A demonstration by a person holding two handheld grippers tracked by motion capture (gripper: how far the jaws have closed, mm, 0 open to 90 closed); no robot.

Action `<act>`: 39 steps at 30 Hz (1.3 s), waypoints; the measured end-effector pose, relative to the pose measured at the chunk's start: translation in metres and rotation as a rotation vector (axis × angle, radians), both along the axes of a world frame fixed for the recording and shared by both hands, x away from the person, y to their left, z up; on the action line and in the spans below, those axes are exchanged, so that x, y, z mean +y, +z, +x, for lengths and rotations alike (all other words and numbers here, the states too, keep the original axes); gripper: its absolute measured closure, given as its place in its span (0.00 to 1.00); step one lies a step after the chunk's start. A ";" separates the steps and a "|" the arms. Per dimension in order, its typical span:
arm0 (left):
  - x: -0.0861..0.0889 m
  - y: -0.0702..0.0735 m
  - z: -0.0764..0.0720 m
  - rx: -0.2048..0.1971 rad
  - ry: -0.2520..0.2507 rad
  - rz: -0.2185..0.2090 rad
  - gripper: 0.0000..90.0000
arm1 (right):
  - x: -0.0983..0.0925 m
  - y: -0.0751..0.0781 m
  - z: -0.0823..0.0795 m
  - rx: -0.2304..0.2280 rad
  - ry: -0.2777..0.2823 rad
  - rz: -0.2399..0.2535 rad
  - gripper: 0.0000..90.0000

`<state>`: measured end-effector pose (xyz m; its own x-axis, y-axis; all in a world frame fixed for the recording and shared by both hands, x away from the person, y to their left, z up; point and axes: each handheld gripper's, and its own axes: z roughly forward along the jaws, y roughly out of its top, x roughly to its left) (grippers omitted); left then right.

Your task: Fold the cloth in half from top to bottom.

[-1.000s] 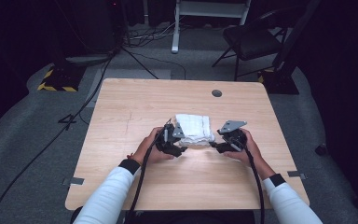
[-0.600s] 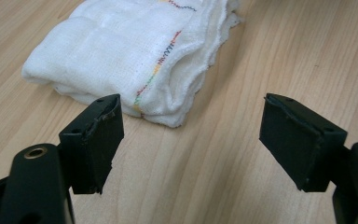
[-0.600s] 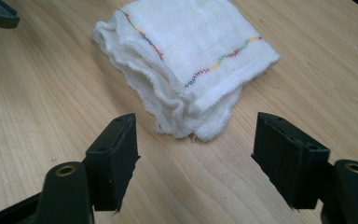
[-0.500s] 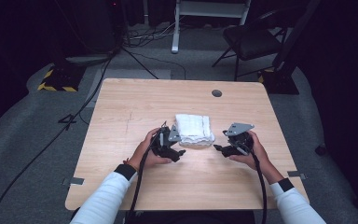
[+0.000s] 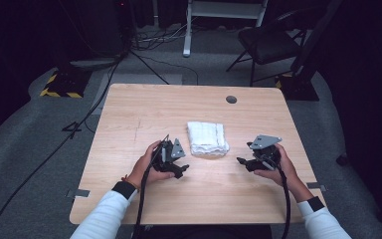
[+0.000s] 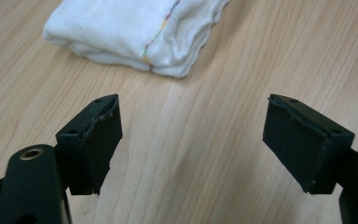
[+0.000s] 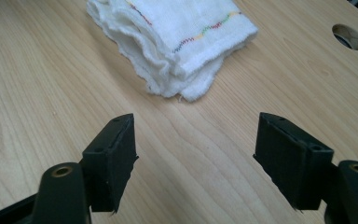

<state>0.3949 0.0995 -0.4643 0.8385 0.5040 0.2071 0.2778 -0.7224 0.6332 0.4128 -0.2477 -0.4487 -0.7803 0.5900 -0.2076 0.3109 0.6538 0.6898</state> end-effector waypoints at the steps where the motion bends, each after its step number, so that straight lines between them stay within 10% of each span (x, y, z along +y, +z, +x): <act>1: 0.002 -0.001 -0.002 -0.001 0.005 0.000 0.22 | -0.002 0.000 -0.001 0.003 -0.003 -0.005 0.33; 26: 0.055 -0.013 -0.036 -0.013 0.114 0.028 0.21 | -0.041 -0.018 -0.029 0.010 -0.046 -0.030 0.33; 39: 0.094 -0.024 -0.048 0.021 0.173 0.024 0.20 | -0.077 -0.033 -0.044 0.045 -0.112 0.042 0.33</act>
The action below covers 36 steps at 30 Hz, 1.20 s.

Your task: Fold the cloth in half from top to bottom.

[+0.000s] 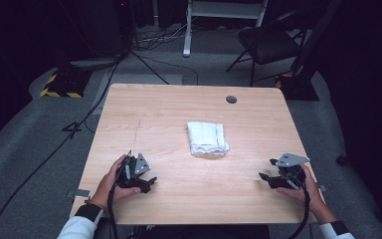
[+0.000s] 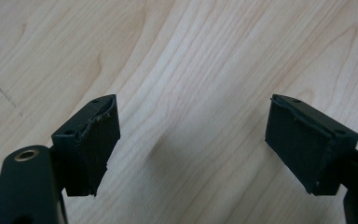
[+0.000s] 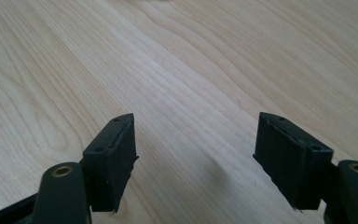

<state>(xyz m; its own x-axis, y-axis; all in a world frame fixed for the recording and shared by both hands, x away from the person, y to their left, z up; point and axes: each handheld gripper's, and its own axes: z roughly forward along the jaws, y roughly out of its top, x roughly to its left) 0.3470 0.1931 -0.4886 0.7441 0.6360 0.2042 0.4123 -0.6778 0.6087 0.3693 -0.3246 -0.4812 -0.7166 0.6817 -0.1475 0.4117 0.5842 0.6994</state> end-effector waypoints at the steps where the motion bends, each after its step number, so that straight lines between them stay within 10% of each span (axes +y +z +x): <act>1: 0.003 -0.001 -0.001 0.009 0.005 -0.004 0.20 | -0.003 -0.001 -0.001 0.004 -0.004 -0.001 0.33; 22: 0.060 -0.014 -0.010 0.101 0.103 -0.209 0.20 | -0.065 -0.022 -0.016 0.053 -0.182 0.145 0.26; 36: 0.063 -0.015 -0.014 0.091 0.150 -0.219 0.19 | -0.068 -0.022 -0.017 0.056 -0.198 0.142 0.23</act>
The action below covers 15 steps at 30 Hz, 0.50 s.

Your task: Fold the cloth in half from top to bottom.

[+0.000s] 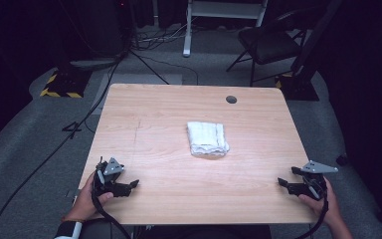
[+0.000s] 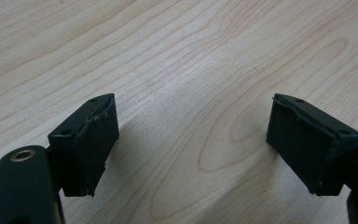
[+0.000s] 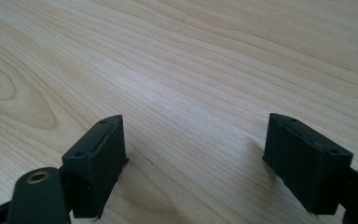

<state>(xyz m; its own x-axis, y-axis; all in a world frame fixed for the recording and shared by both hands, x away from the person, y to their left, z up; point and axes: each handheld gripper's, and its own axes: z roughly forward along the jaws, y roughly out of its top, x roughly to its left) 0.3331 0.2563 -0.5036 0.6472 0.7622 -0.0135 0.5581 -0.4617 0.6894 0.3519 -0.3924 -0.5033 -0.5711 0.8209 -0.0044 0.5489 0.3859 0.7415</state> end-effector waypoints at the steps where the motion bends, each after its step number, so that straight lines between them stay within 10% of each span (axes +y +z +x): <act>1: 0.000 0.000 0.000 0.000 0.002 0.003 0.18 | 0.000 0.000 0.000 0.000 0.000 0.000 0.23; 15: 0.001 0.000 0.000 -0.002 0.006 0.004 0.18 | 0.000 0.000 0.000 0.001 -0.008 0.001 0.22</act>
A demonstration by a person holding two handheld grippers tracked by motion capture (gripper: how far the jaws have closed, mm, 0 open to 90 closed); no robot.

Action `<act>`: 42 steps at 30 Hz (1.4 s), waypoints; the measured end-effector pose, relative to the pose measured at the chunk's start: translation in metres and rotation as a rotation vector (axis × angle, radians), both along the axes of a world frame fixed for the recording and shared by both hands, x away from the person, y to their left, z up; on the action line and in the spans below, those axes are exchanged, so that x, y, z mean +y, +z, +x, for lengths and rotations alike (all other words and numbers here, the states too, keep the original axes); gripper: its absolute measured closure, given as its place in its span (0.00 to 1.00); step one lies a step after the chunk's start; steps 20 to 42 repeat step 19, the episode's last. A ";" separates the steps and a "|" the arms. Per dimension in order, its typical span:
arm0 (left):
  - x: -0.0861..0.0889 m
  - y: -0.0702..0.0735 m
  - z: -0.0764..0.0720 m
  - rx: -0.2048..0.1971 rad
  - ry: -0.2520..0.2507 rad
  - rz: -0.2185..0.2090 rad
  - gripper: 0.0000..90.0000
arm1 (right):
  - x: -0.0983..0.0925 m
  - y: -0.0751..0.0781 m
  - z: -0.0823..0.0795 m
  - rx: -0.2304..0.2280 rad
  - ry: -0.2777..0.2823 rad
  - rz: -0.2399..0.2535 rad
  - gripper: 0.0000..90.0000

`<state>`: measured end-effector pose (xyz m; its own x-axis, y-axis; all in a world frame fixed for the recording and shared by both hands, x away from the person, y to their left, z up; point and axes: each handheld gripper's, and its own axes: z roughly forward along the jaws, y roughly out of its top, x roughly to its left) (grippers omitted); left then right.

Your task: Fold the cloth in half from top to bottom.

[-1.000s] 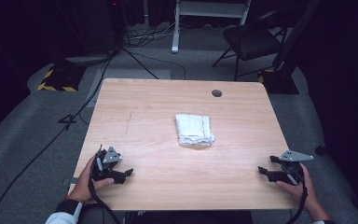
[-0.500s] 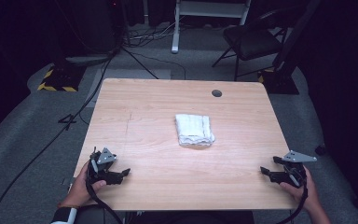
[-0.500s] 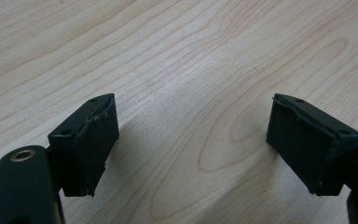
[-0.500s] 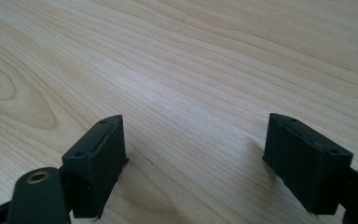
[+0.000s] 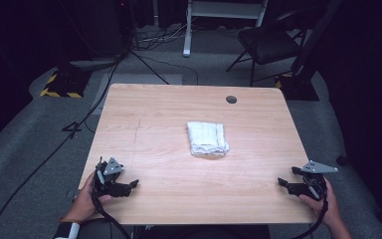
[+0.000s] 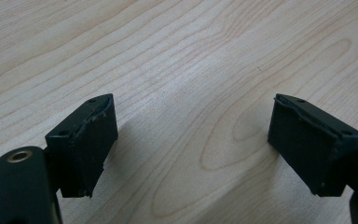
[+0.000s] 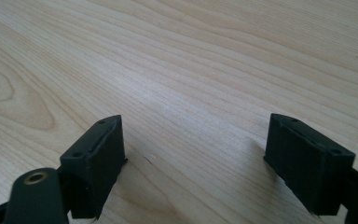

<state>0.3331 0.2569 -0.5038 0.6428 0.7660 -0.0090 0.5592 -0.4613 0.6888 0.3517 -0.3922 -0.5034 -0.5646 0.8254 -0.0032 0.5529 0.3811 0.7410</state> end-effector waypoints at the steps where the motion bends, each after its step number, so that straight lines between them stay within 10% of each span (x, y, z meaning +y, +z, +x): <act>1: 0.000 0.000 0.000 0.000 0.000 0.000 0.18 | 0.000 0.000 0.000 0.000 0.000 0.000 0.22; 42: 0.000 0.000 0.001 0.006 0.001 -0.004 0.16 | 0.000 0.000 0.000 0.000 0.000 0.000 0.22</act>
